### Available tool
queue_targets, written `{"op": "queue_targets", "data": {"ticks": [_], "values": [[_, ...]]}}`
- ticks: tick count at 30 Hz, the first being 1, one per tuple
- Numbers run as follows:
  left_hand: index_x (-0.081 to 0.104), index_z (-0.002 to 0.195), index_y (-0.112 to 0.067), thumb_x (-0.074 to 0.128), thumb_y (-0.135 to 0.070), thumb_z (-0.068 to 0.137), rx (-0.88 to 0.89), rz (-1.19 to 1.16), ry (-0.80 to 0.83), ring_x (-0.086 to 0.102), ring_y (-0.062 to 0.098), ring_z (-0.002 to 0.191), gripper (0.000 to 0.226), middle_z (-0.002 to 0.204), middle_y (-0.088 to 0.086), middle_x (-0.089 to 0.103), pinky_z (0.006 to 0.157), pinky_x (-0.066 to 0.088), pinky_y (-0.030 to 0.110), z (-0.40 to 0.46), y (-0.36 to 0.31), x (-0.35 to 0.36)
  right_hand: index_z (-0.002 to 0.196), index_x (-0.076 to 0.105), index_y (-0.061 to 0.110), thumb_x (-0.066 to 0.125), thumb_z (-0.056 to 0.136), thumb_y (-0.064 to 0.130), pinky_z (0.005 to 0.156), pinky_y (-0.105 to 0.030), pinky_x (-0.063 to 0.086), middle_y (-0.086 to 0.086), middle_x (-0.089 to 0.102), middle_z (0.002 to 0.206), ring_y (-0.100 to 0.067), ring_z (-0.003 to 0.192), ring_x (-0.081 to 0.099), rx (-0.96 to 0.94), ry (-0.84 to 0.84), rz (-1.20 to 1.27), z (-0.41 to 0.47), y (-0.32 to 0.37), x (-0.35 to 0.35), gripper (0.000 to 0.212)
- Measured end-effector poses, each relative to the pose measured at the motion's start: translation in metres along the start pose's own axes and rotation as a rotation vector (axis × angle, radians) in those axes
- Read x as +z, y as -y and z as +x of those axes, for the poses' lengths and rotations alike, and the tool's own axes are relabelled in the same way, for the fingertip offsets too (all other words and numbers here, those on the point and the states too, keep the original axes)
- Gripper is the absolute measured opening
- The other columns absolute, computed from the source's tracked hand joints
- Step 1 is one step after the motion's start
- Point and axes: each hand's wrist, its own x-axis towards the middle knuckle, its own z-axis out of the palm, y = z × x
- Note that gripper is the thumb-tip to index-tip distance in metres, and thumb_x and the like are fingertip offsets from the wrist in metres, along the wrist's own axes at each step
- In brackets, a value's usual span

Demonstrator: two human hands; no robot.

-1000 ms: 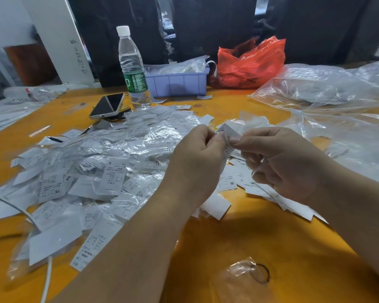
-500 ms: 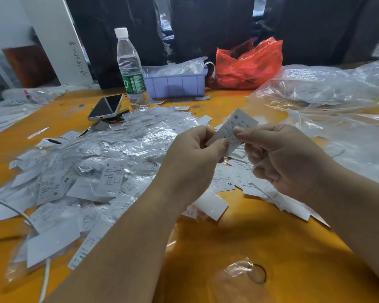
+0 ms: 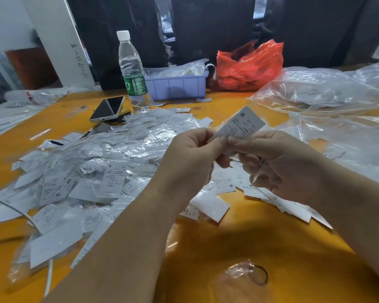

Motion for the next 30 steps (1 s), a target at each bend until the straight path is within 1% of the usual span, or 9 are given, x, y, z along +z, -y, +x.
{"op": "queue_targets", "data": {"ticks": [3, 7, 9, 12, 16, 19, 24, 28, 30], "values": [[0.062, 0.072, -0.016, 0.063, -0.026, 0.094, -0.019, 0.019, -0.060, 0.042, 0.005, 0.042, 0.025, 0.051, -0.006, 0.053, 0.047, 0.035, 0.023, 0.001, 0.001, -0.003, 0.078, 0.073, 0.007, 0.076, 0.059, 0.039, 0.035, -0.017, 0.024, -0.001, 0.032, 0.056, -0.013, 0.048, 0.016, 0.039, 0.047, -0.054, -0.002, 0.001, 0.002, 0.037], [0.058, 0.070, -0.014, 0.064, -0.029, 0.092, -0.050, 0.031, -0.102, 0.038, 0.008, 0.043, 0.028, 0.048, -0.006, 0.050, 0.049, 0.033, 0.027, 0.002, 0.003, -0.004, 0.079, 0.072, 0.011, 0.072, 0.066, 0.037, 0.036, -0.018, 0.022, 0.000, 0.031, 0.054, -0.014, 0.047, 0.013, 0.002, -0.023, -0.044, -0.002, 0.003, 0.002, 0.030], [0.059, 0.069, -0.014, 0.064, -0.028, 0.092, -0.077, 0.043, -0.108, 0.037, 0.008, 0.042, 0.027, 0.049, -0.005, 0.051, 0.048, 0.034, 0.027, 0.003, 0.003, -0.005, 0.067, 0.069, 0.014, 0.071, 0.069, 0.031, 0.045, -0.023, 0.015, 0.000, 0.033, 0.052, -0.018, 0.051, 0.012, -0.021, -0.114, -0.029, -0.001, 0.004, 0.000, 0.017], [0.061, 0.071, -0.015, 0.061, -0.021, 0.093, -0.130, 0.048, -0.095, 0.039, 0.008, 0.044, 0.023, 0.052, -0.003, 0.055, 0.045, 0.034, 0.024, 0.004, 0.002, -0.004, 0.061, 0.063, 0.013, 0.073, 0.076, 0.016, 0.058, -0.037, 0.010, 0.000, 0.034, 0.052, -0.021, 0.059, 0.013, -0.017, -0.230, -0.032, 0.001, 0.003, -0.002, 0.018], [0.065, 0.087, -0.010, 0.047, -0.031, 0.095, -0.216, -0.029, -0.083, 0.041, 0.012, 0.049, 0.029, 0.060, 0.001, 0.059, 0.045, 0.034, 0.025, 0.005, 0.001, -0.005, 0.061, 0.060, 0.011, 0.076, 0.073, 0.012, 0.044, -0.025, 0.015, 0.001, 0.034, 0.046, -0.008, 0.035, 0.021, -0.003, -0.259, -0.100, 0.002, 0.002, -0.004, 0.019], [0.070, 0.090, -0.014, 0.050, -0.039, 0.095, -0.229, 0.129, -0.082, 0.044, 0.009, 0.049, 0.032, 0.059, -0.004, 0.060, 0.046, 0.036, 0.021, 0.007, 0.004, -0.008, 0.075, 0.063, 0.004, 0.076, 0.071, 0.009, 0.034, -0.018, 0.021, 0.006, 0.043, 0.041, -0.003, 0.030, 0.027, 0.025, -0.230, -0.148, 0.001, 0.003, -0.002, 0.014], [0.069, 0.080, -0.008, 0.058, -0.017, 0.084, -0.252, 0.285, -0.074, 0.041, 0.011, 0.048, 0.014, 0.053, -0.009, 0.058, 0.058, 0.034, 0.028, 0.008, 0.007, -0.009, 0.092, 0.069, 0.002, 0.070, 0.083, 0.022, 0.039, -0.021, 0.017, -0.002, 0.036, 0.053, -0.010, 0.040, 0.018, 0.037, -0.248, -0.114, 0.001, 0.003, -0.006, 0.022], [0.069, 0.085, -0.007, 0.060, -0.030, 0.076, -0.287, 0.319, -0.062, 0.038, 0.012, 0.048, 0.027, 0.052, -0.008, 0.050, 0.057, 0.031, 0.029, 0.008, 0.006, -0.009, 0.075, 0.066, 0.004, 0.065, 0.090, 0.012, 0.043, -0.026, 0.013, -0.005, 0.037, 0.054, -0.009, 0.036, 0.018, 0.001, -0.304, -0.123, 0.001, 0.001, -0.009, 0.017], [0.071, 0.087, -0.011, 0.063, -0.038, 0.083, -0.290, 0.327, -0.065, 0.039, 0.013, 0.051, 0.028, 0.055, -0.007, 0.050, 0.055, 0.032, 0.029, 0.007, 0.005, -0.009, 0.080, 0.066, 0.001, 0.066, 0.089, 0.012, 0.040, -0.024, 0.013, -0.005, 0.037, 0.054, -0.009, 0.035, 0.017, 0.019, -0.288, -0.123, 0.003, -0.001, -0.010, 0.015]]}}
